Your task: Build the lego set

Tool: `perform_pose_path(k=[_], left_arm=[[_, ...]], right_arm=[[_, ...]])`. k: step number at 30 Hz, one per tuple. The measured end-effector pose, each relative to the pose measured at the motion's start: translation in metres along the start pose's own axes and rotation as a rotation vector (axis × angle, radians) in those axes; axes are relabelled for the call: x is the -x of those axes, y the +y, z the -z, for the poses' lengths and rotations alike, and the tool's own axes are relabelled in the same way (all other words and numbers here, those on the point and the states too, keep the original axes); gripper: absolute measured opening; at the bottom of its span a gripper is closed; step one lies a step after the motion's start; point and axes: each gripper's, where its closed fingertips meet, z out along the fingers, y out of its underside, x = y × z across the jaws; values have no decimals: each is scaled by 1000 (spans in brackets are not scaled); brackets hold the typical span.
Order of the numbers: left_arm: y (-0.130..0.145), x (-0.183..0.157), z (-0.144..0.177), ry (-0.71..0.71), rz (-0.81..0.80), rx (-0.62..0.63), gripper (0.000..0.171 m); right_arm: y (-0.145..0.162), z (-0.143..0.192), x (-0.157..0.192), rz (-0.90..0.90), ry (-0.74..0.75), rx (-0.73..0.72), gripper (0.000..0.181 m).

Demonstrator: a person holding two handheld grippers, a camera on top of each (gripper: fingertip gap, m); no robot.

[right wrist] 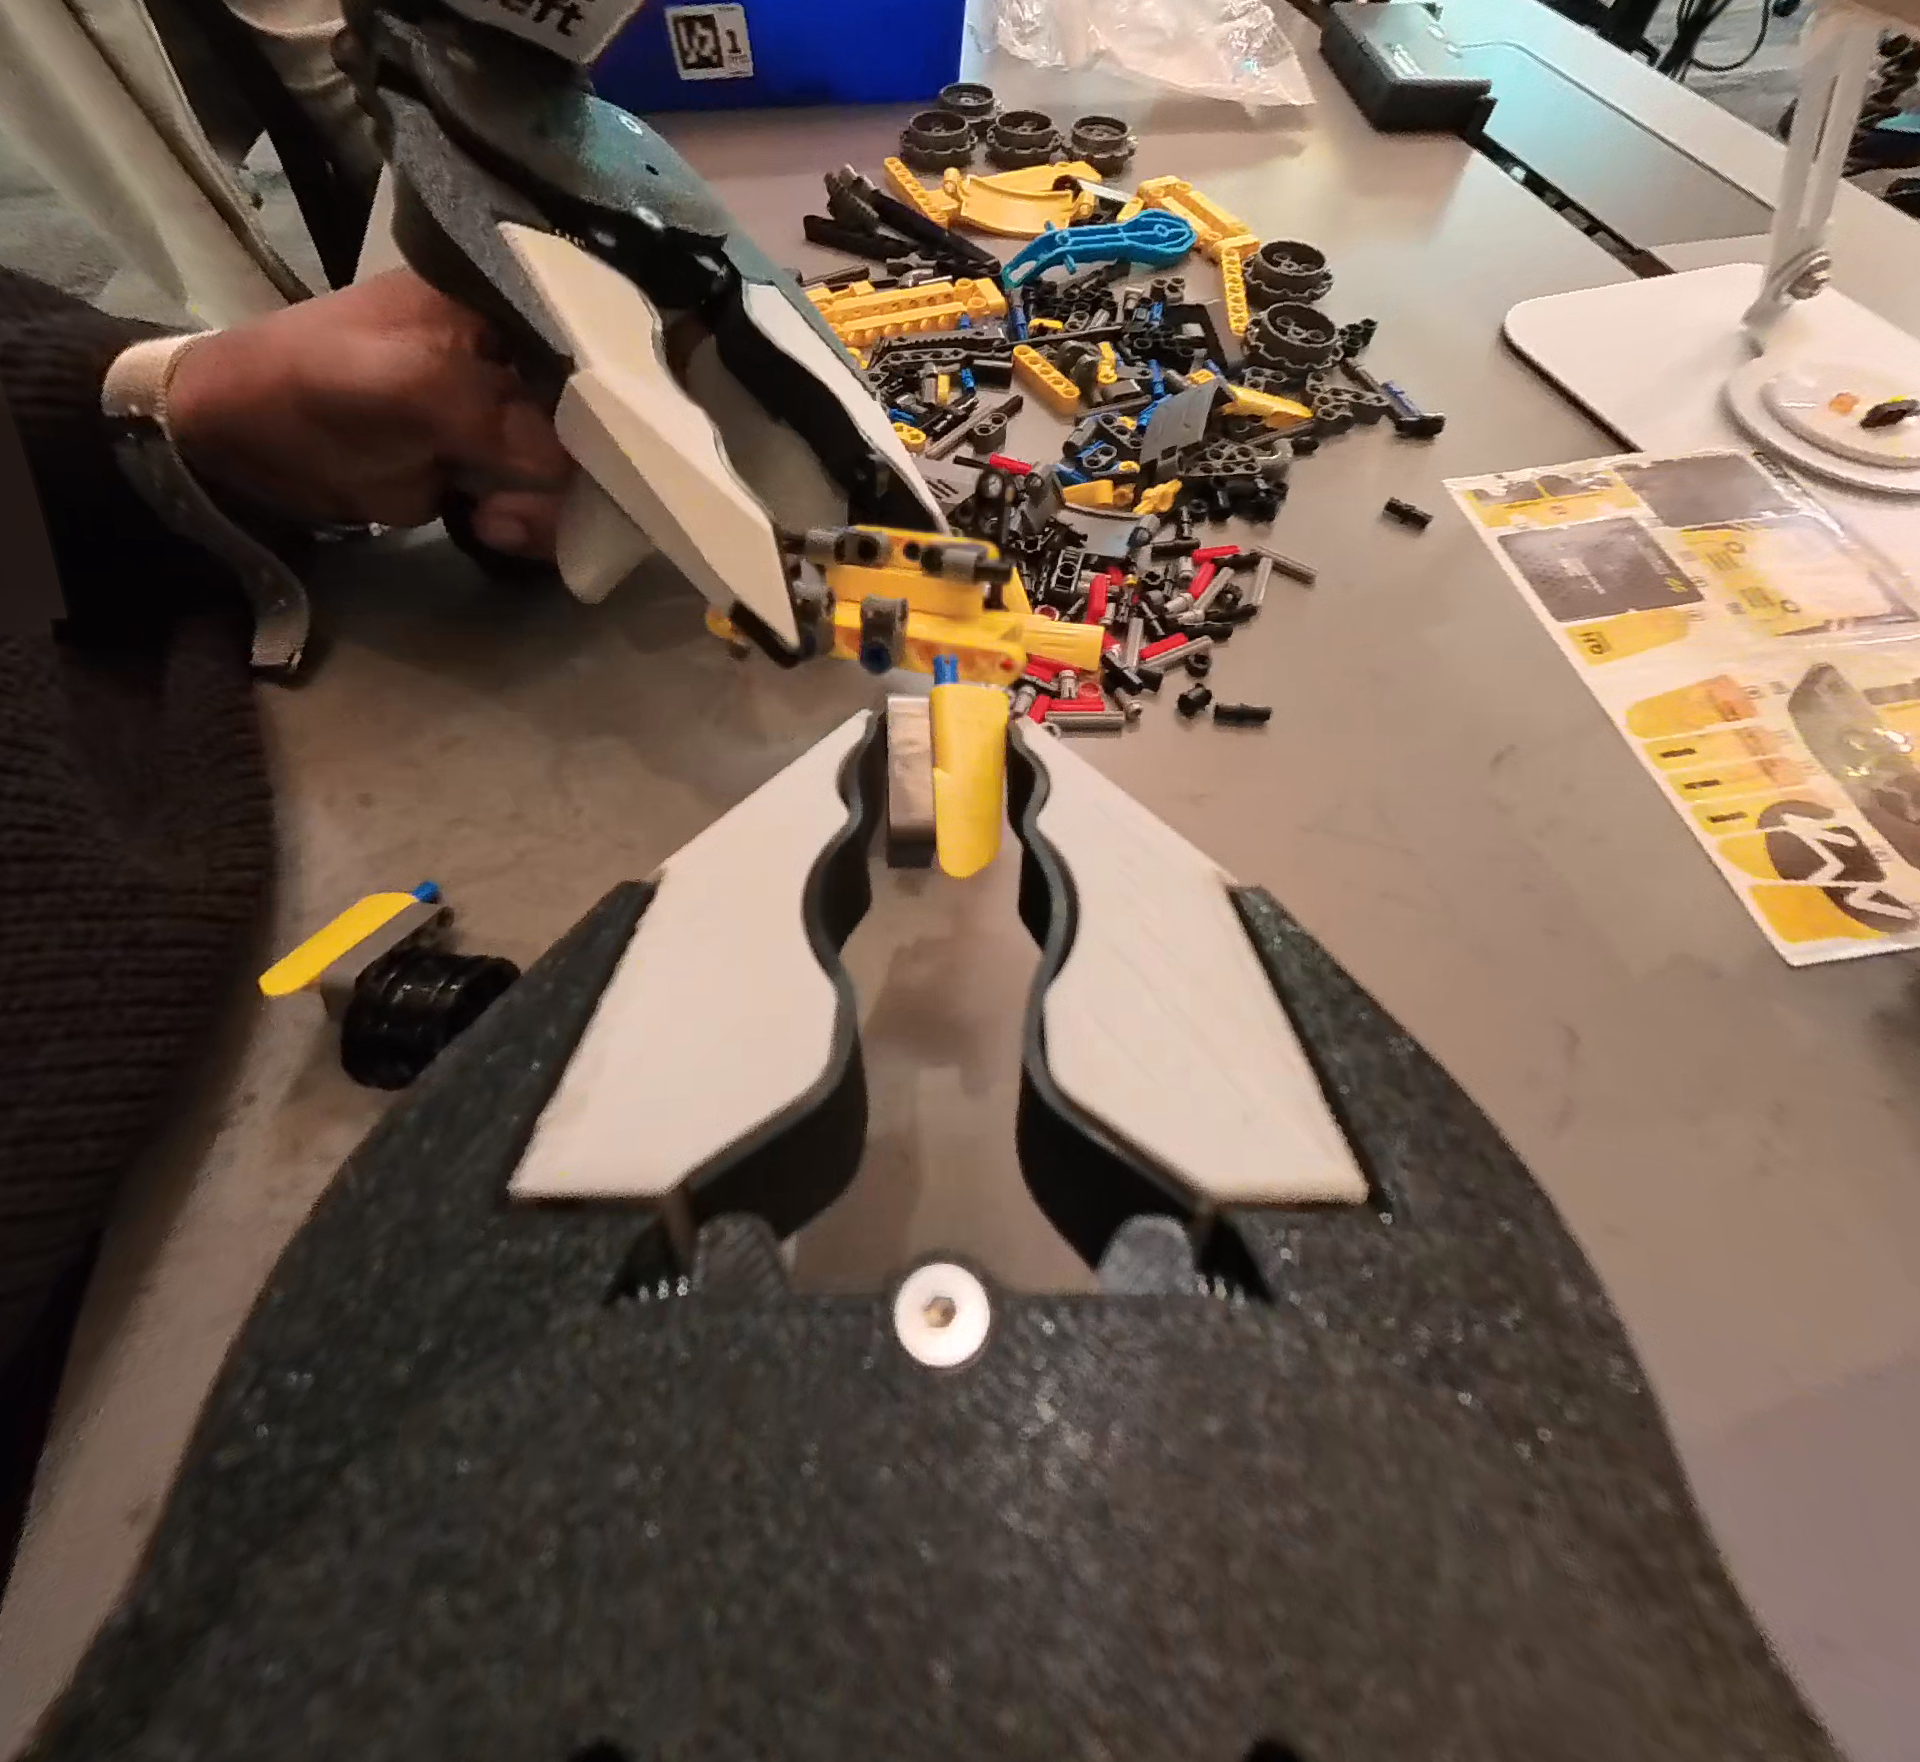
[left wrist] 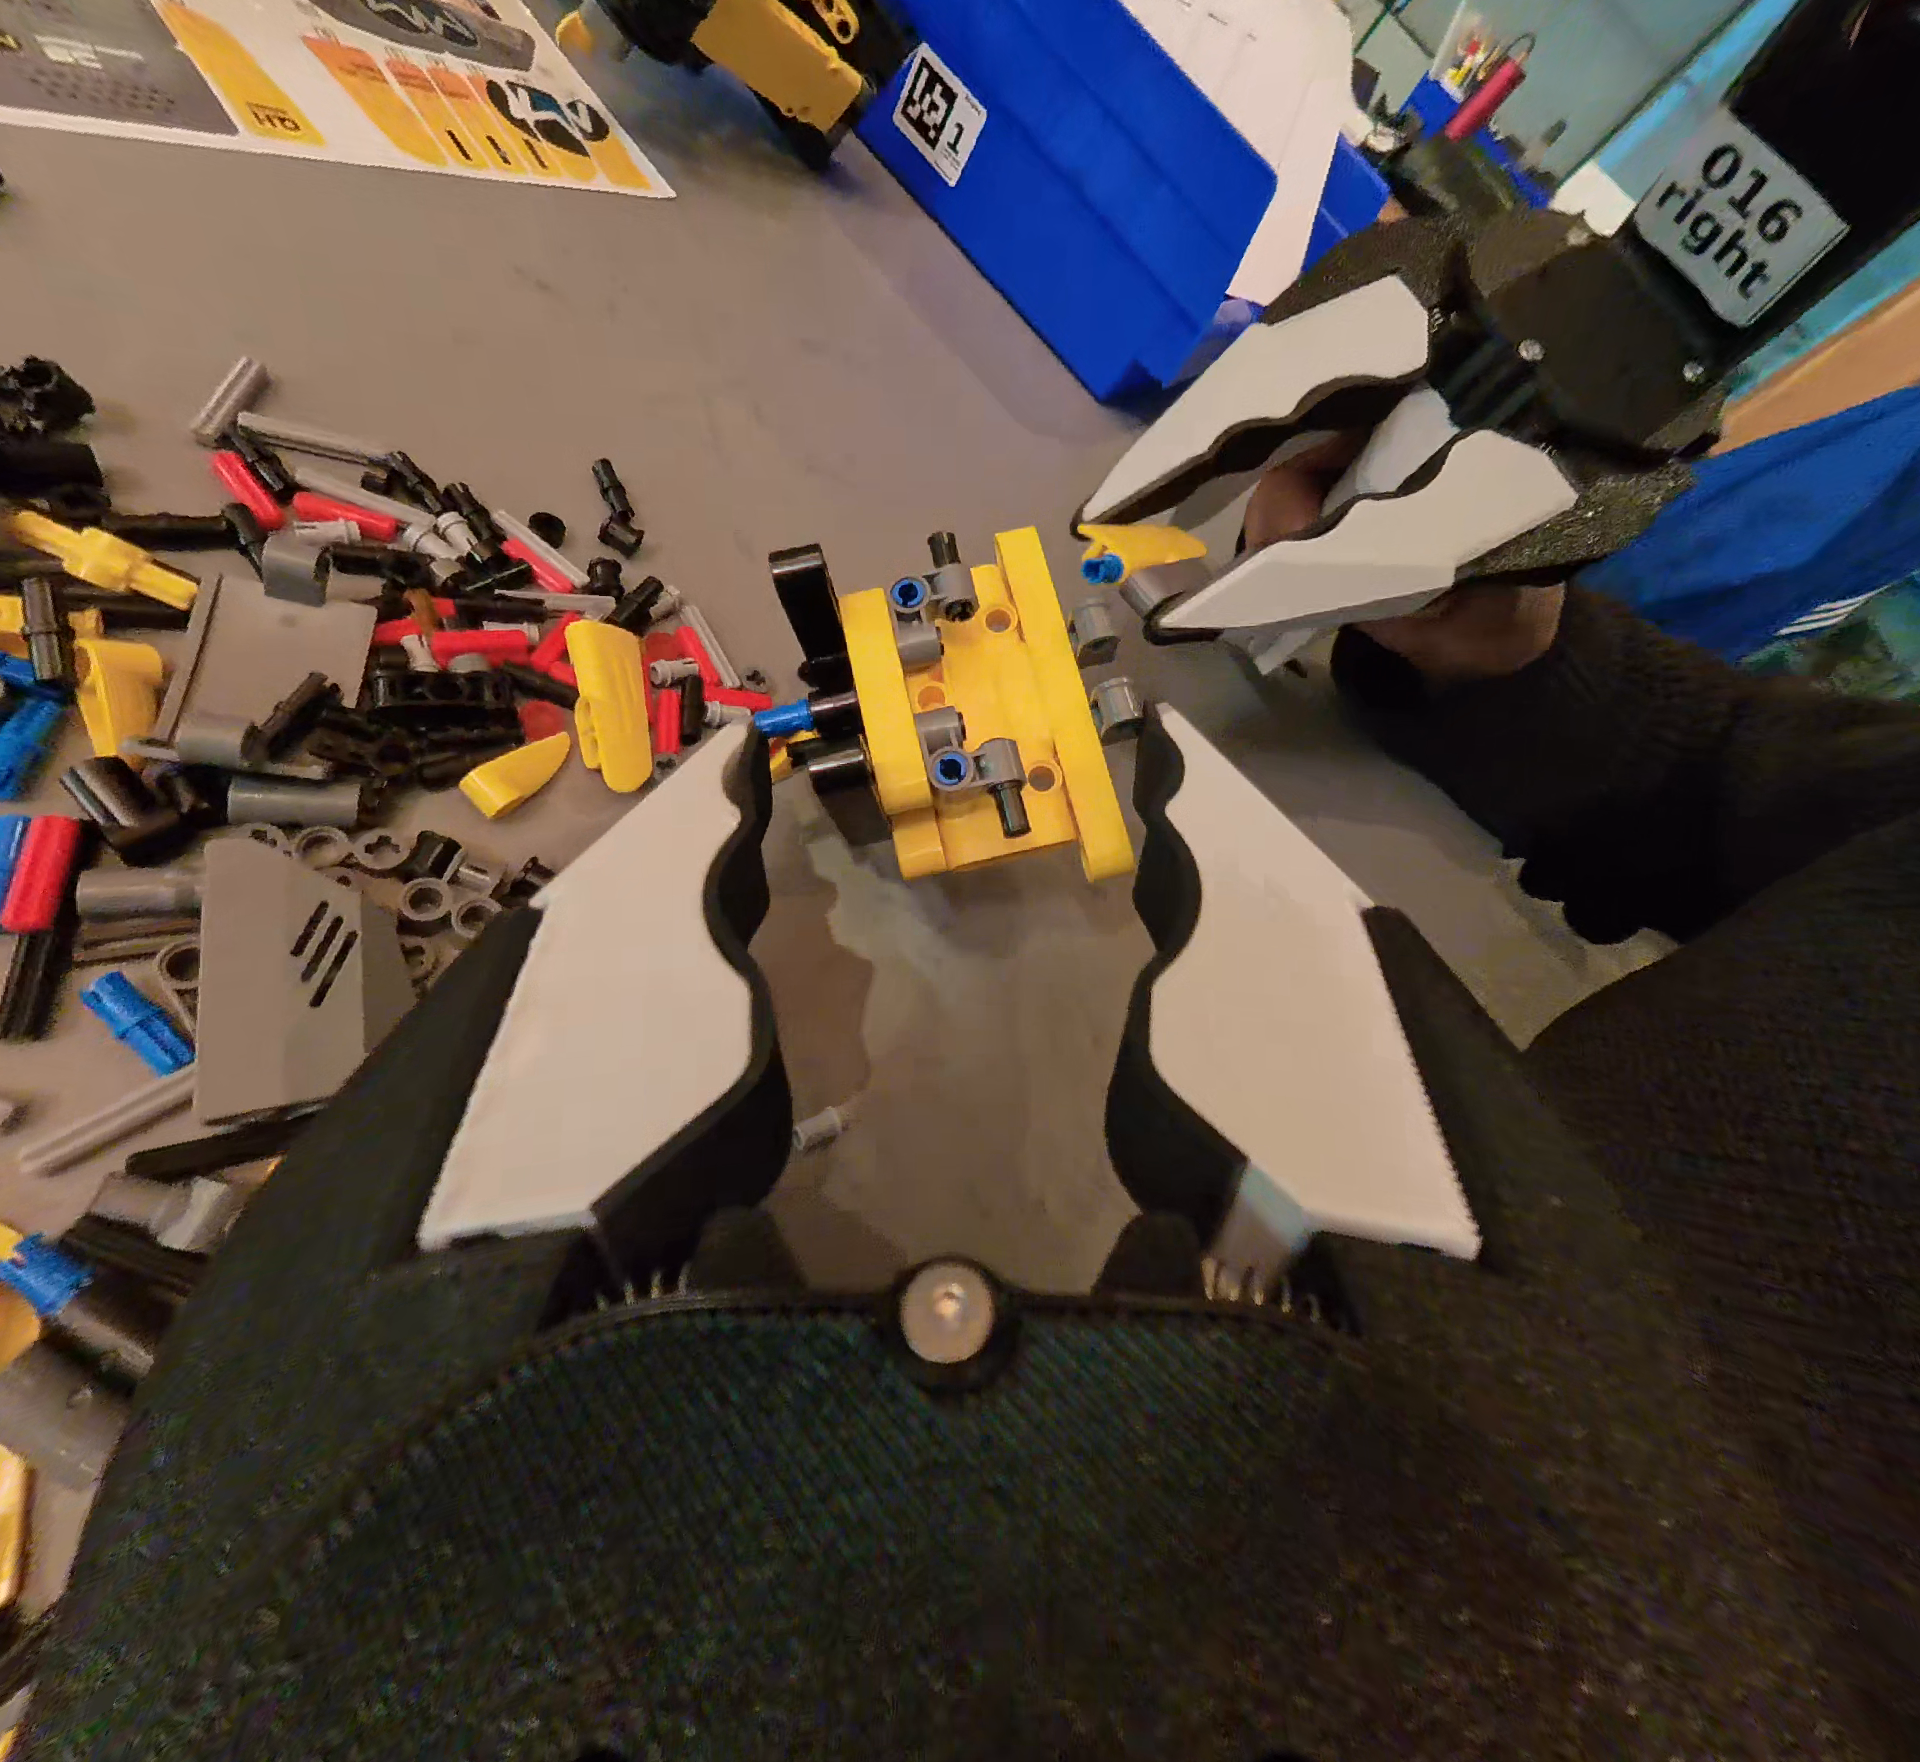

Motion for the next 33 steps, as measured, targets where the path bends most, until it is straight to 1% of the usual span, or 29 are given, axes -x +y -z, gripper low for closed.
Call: perform_pose_path(k=[9,15,24,29,33], left_arm=[[1,-2,-4,-47,-68,6,68],[-1,-1,-5,-67,-84,-2,68],[0,-2,-5,-80,-105,1,68],[-2,-2,-5,-133,-179,-12,68],[-2,0,-6,-213,-284,1,68]], right_arm=[[7,-3,-2,-2,24,43,22],[7,-3,1,0,14,46,22],[8,-2,-3,1,36,58,22],[11,-3,-5,-4,40,69,22],[12,-3,-6,-9,46,77,22]])
